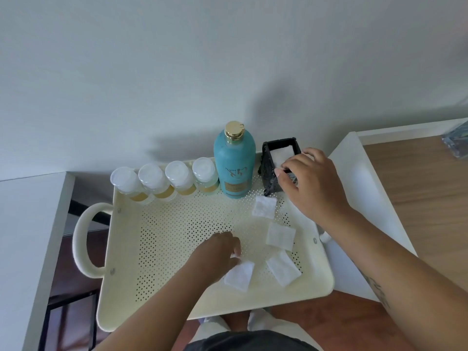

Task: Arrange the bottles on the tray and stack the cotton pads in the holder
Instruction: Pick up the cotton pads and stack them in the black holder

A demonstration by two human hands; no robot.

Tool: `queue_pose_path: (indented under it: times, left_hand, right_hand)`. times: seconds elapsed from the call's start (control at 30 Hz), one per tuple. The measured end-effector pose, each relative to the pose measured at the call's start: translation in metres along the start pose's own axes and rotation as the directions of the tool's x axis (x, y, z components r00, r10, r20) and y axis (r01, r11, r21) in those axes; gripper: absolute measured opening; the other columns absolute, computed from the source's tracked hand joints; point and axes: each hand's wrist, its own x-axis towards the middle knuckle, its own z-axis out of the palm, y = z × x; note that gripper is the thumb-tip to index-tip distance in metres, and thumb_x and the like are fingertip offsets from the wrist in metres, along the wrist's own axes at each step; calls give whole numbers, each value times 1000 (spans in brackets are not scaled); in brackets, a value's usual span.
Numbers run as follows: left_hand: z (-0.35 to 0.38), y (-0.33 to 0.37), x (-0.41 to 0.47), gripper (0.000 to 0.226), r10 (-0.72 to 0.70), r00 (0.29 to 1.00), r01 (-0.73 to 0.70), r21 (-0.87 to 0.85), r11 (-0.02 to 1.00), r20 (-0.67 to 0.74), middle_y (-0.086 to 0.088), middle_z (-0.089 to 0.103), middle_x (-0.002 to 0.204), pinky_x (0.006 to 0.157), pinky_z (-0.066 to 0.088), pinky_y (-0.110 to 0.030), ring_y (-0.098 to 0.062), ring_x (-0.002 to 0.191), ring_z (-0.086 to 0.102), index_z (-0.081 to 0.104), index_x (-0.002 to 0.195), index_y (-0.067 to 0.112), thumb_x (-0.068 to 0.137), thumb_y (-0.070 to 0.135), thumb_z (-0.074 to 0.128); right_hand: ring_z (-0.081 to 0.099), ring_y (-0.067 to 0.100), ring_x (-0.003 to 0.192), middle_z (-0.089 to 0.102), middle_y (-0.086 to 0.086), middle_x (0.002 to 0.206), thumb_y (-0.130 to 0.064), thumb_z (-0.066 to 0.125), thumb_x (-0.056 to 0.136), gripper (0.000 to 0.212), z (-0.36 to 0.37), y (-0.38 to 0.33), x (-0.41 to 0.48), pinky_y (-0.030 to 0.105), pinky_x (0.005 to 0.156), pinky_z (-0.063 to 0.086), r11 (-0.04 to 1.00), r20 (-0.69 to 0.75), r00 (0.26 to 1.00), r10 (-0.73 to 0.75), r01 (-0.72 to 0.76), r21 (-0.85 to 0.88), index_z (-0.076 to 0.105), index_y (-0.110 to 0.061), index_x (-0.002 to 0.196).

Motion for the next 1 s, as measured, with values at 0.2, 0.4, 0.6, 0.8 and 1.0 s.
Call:
queue_pose_path:
  times: [0.2, 0.4, 0.6, 0.8, 1.0]
  left_hand:
    - [1, -3, -4, 5, 27, 1000, -27, -21, 999, -16, 9, 58, 95, 77, 51, -26, -9, 88, 54, 60, 89, 24, 85, 20, 59]
    - [-24, 1, -4, 10, -64, 996, 37, -379, 925, -58, 12, 66, 86, 74, 56, -23, -2, 80, 63, 58, 81, 31, 86, 26, 65]
    - [-61, 24, 7, 6, -185, 970, 1, -761, 649, -156, -3, 74, 86, 76, 58, -31, -20, 79, 69, 71, 92, 27, 86, 25, 72]
    - [-84, 49, 22, 6, -163, 967, -91, -859, 503, -198, 1, 77, 85, 73, 57, -20, -12, 75, 69, 73, 89, 22, 85, 26, 74]
    - [-90, 64, 33, 8, -68, 977, -139, -847, 513, -201, -1, 77, 92, 81, 59, -30, -27, 90, 69, 75, 93, 26, 88, 30, 70]
  right_hand:
    - [51, 31, 115, 73, 0, 99, -40, 51, 93, 34, 1, -1, -1, 41, 86, 42, 1000, 33, 999, 30, -30, -3, 71, -12, 94]
    - [50, 31, 117, 71, 0, 108, -39, 50, 93, 34, 1, 0, -3, 43, 90, 44, 999, 65, 997, 41, -42, 11, 69, -13, 103]
    - [49, 26, 115, 61, 0, 118, -31, 54, 90, 33, -8, -2, -17, 36, 94, 38, 990, -87, 996, 8, 5, 142, 57, -16, 120]
    - [51, 7, 93, 63, -16, 97, -42, 59, 89, 24, -24, -21, -43, 29, 82, 27, 910, -46, 987, 156, -126, 394, 61, -28, 108]
    - [46, -5, 92, 62, -22, 95, -42, 61, 88, 18, -27, -23, -45, 33, 89, 28, 839, 85, 955, 285, -292, 459, 65, -30, 102]
